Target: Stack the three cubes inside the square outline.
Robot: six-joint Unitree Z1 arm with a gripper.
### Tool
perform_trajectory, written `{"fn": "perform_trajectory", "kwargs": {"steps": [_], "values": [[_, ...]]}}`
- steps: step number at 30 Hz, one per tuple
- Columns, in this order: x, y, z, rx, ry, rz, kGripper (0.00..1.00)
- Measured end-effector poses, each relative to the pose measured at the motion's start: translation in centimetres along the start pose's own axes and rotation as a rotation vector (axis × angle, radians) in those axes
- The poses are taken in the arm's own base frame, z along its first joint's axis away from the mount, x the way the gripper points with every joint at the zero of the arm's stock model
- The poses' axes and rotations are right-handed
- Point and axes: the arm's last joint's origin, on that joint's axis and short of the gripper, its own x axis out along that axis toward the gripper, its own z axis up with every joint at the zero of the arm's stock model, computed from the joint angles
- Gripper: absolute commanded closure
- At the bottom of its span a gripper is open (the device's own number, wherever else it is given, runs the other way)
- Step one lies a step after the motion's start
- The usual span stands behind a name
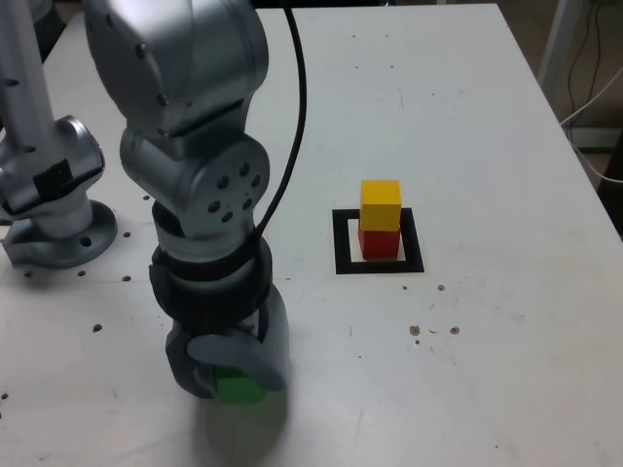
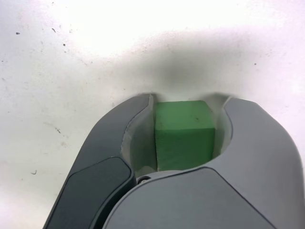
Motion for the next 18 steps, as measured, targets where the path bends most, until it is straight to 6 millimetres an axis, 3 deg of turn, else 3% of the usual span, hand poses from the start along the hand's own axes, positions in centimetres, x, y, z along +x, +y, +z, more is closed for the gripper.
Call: {"fn": "perform_trajectory", "kwargs": {"steps": [3, 9, 18], "values": [[-0.1, 0.0, 0.1, -0.001, -0.012, 0.007, 0.89], [-1.0, 0.6, -0.1, 0.003, -0.036, 0.042, 0.90], [-7.4, 4.0, 1.6, 0.062, -0.041, 0.043, 0.90]]}}
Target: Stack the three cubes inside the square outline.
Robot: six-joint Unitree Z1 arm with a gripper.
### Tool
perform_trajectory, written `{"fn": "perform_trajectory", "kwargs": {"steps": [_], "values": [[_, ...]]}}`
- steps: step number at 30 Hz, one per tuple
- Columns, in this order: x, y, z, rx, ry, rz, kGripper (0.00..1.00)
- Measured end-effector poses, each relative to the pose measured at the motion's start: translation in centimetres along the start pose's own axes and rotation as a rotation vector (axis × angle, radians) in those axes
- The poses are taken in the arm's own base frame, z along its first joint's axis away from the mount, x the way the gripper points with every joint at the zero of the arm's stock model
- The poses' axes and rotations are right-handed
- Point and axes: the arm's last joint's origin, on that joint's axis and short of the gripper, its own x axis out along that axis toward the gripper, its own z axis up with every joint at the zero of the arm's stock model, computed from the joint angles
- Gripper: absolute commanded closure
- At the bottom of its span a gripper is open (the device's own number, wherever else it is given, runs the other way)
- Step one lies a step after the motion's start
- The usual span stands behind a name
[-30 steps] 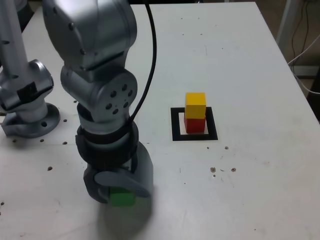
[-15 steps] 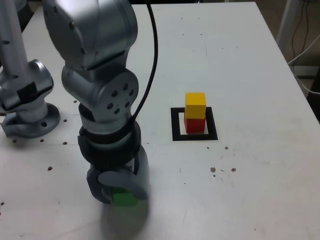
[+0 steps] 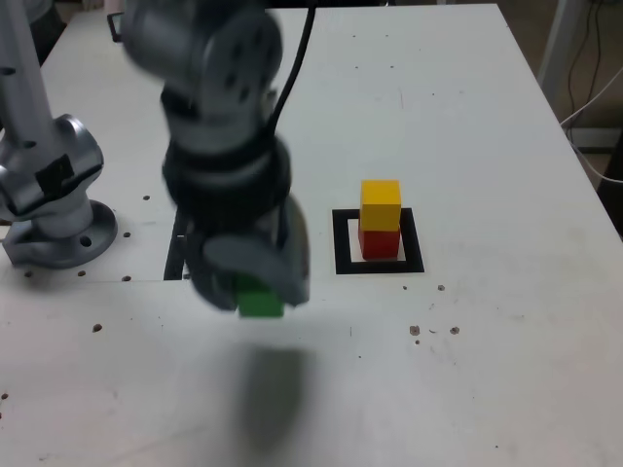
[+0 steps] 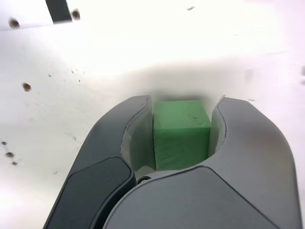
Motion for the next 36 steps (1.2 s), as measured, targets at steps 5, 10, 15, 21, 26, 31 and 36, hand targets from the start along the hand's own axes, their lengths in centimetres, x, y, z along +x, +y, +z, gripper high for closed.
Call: {"fn": "perform_trajectory", "kwargs": {"steps": [5, 10, 15, 21, 26, 31, 36], "values": [[-3.3, 2.5, 1.6, 0.025, 0.017, -0.014, 0.90], [-5.4, 6.2, 4.2, 0.040, 0.034, -0.025, 0.90], [-4.1, 8.9, 6.6, 0.000, 0.077, -0.001, 0.90], [-2.8, 10.2, 8.3, -0.040, 0.084, 0.003, 0.90], [-2.3, 10.7, 9.5, -0.056, 0.077, 0.008, 0.90], [-2.2, 11.6, 10.2, -0.069, 0.073, 0.006, 0.90], [-1.7, 12.4, 10.6, -0.065, 0.086, 0.006, 0.90]]}}
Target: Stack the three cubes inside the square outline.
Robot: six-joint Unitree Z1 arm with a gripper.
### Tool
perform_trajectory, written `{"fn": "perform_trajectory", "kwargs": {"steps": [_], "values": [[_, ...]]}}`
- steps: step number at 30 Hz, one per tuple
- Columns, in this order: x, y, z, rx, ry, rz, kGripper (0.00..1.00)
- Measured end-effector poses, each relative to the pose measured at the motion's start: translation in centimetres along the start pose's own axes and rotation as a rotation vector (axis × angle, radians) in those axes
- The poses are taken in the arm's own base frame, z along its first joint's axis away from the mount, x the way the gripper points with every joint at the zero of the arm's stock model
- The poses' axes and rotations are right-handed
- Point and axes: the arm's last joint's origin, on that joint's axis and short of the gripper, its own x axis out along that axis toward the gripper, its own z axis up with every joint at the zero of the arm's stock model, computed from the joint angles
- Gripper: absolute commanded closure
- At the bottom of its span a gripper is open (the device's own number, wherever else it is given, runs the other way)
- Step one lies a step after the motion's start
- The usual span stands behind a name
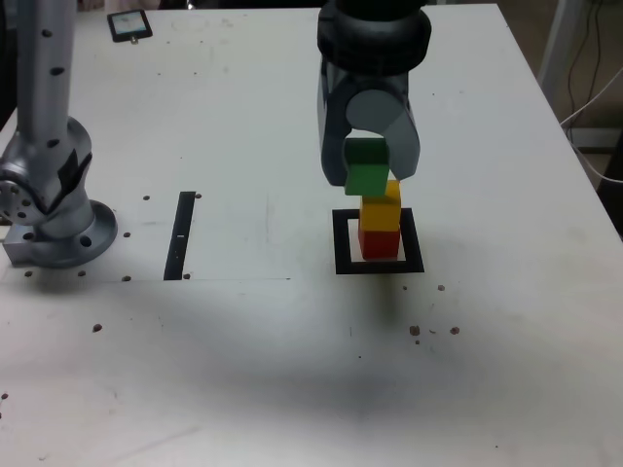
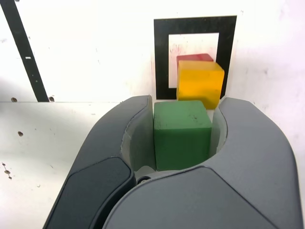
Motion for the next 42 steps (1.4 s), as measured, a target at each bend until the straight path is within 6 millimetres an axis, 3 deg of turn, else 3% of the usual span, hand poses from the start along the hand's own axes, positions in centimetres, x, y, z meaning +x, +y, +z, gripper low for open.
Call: {"fn": "perform_trajectory", "kwargs": {"steps": [14, 42], "values": [[1.5, 0.8, 1.8, 0.054, -0.026, -0.020, 0.90], [2.0, 1.2, 1.7, 0.055, -0.024, 0.000, 0.90]]}}
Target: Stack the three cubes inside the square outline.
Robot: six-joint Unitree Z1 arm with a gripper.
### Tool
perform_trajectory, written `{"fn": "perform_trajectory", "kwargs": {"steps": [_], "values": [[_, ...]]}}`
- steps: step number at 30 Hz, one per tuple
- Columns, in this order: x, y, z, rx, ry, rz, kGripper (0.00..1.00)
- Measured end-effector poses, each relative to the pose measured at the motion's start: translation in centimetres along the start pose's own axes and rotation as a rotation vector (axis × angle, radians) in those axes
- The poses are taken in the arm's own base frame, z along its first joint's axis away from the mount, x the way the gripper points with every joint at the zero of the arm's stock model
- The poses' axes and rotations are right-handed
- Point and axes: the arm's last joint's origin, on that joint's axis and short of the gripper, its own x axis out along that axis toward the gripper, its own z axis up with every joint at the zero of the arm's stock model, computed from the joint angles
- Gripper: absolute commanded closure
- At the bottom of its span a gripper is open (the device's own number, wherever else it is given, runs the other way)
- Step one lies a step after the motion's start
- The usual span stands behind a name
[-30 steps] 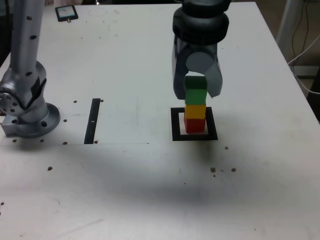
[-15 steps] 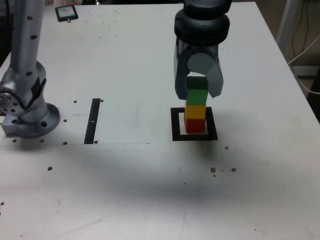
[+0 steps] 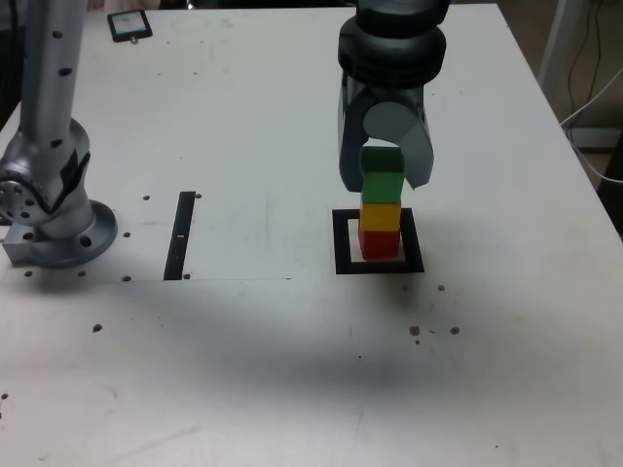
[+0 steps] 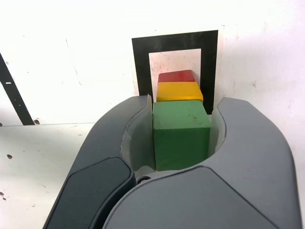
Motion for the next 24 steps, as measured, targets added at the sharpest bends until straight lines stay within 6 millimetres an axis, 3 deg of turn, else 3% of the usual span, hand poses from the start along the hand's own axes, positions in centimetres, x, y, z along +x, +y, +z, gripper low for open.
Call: {"fn": "perform_trajectory", "kwargs": {"steps": [18, 22, 24], "values": [[-0.17, 0.03, -0.10, 0.000, -0.005, 0.001, 0.87], [-0.17, 0.00, -0.11, 0.000, -0.004, -0.007, 0.80], [-0.16, -0.01, -0.11, 0.000, -0.004, -0.008, 0.71]]}}
